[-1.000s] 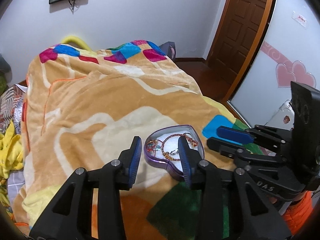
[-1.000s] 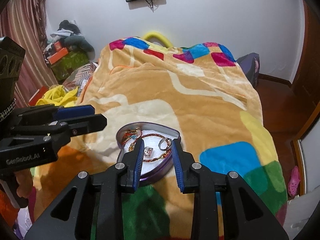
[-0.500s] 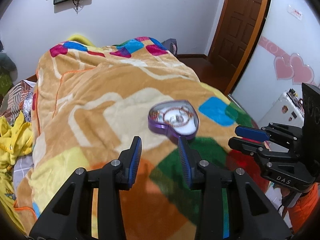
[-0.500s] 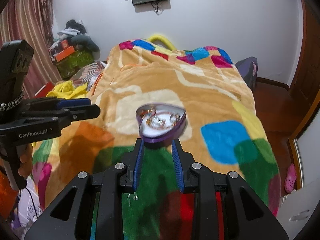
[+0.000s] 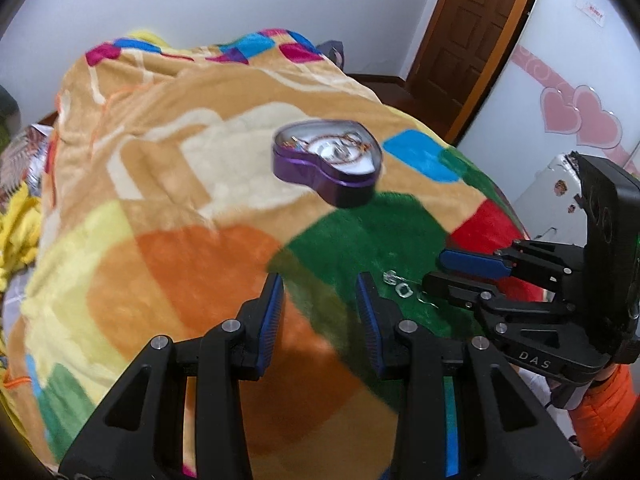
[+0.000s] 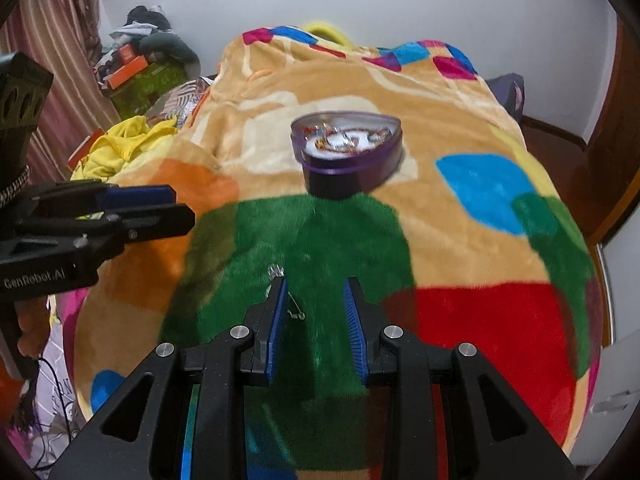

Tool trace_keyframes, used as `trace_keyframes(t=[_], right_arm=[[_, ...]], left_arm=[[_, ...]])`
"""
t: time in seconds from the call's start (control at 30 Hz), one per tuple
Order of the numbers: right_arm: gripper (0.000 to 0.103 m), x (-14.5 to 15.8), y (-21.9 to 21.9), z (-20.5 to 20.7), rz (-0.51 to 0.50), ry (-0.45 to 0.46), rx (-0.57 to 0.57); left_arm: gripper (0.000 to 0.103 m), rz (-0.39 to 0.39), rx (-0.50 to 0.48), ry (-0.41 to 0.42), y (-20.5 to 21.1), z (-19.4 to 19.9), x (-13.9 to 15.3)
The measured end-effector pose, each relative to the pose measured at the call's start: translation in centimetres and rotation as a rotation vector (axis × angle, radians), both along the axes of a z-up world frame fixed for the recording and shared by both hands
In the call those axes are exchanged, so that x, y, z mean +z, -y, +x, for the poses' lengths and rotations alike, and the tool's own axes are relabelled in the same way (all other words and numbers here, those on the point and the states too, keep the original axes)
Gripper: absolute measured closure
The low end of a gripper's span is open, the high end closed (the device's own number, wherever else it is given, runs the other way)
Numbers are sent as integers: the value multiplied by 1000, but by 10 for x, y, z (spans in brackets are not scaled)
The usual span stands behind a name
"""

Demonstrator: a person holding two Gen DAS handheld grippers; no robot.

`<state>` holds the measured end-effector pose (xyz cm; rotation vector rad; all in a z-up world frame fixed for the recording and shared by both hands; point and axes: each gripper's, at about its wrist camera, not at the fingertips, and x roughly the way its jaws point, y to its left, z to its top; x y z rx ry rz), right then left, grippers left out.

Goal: Organize jewelry
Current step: 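Grasp a small silver earring with the left gripper while the right gripper grasps a small ring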

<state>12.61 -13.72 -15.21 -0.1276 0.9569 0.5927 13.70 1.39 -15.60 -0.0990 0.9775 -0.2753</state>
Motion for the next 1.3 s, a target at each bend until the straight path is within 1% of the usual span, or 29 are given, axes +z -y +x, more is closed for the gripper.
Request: trace_keyframes(t=[0.17, 0.23, 0.4, 0.57, 0.7, 0.73, 0.8, 0.87, 1.0, 1.17, 1.3], right_arm=[[77, 2, 15, -4, 9, -2, -30], [77, 4, 19, -5, 14, 1, -41], [77, 4, 25, -5, 25, -1, -56], [77, 3, 26, -7, 33, -5, -50], [77, 5, 25, -9, 36, 1, -41], [77, 6, 25, -9, 38, 3, -42], [77, 8, 24, -11, 42, 8, -35], [77, 9, 23, -11, 46, 12, -31], [77, 9, 16, -12, 49, 10, -13], [77, 6, 1, -13, 44, 9, 25], [77, -2, -14, -14, 25, 3, 62]], left_arm=[[66, -18, -24, -12, 14, 4, -7], [68, -35, -35, -15, 18, 7, -8], [81, -64, -67, -50, 32, 16, -16], [89, -68, -71, -80, 40, 22, -25], [97, -122, -75, -106, 39, 27, -30], [97, -129, -75, -107, 38, 27, -29], [97, -135, -75, -95, 36, 26, -26], [97, -121, -68, -65, 35, 23, -18], [97, -83, -31, 14, 24, 15, 2], [97, -32, 28, 84, 6, 8, 20], [97, -26, 58, 100, -10, 5, 26]])
